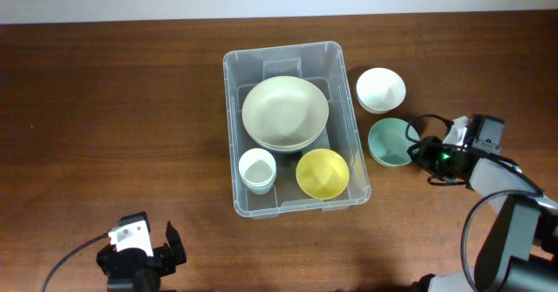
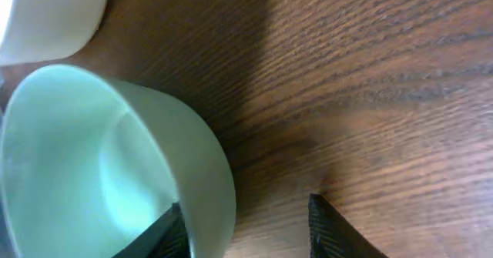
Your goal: Pack container
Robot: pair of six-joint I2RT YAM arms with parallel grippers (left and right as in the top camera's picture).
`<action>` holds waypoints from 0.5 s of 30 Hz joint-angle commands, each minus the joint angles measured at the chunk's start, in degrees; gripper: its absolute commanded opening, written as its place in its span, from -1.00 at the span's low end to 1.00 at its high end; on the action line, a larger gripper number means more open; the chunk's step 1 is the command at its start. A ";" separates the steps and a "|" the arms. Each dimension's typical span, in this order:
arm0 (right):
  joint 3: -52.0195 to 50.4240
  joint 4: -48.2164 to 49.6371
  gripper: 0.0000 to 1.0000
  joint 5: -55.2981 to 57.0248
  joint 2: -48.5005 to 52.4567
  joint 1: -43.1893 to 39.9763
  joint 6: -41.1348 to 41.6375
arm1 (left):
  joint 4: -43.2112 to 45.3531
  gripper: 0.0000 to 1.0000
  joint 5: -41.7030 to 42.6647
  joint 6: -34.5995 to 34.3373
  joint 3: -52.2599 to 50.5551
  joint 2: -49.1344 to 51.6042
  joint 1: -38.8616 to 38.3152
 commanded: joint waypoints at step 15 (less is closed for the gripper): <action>-0.35 5.79 -0.19 2.62 5.88 2.14 0.35 | -0.13 0.99 -0.59 -0.11 0.87 -0.37 0.13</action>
